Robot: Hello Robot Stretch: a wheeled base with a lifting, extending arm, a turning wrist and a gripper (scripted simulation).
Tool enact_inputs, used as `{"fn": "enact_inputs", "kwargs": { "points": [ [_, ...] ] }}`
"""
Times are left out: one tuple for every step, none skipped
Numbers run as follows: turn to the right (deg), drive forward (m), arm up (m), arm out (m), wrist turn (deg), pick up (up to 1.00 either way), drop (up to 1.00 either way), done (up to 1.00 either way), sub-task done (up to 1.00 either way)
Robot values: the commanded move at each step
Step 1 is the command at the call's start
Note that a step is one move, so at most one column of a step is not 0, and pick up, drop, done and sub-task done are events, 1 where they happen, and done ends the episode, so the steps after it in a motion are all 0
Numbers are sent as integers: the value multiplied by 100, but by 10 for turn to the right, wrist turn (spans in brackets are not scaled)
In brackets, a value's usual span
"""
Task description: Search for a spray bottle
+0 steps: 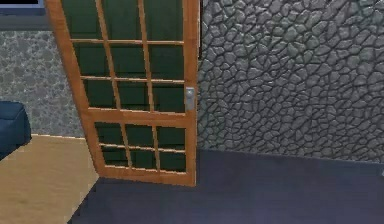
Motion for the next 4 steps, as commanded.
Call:
{"fn": "enact_inputs", "kwargs": {
  "points": [
    [-450, 0, 0, 0, 0, 0, 0, 0, 0],
    [-360, 0, 0, 0, 0, 0, 0, 0, 0],
    [0, 100, 0, 0, 0, 0, 0, 0, 0],
    [-30, 0, 0, 0, 0, 0, 0, 0, 0]
  ]
}}
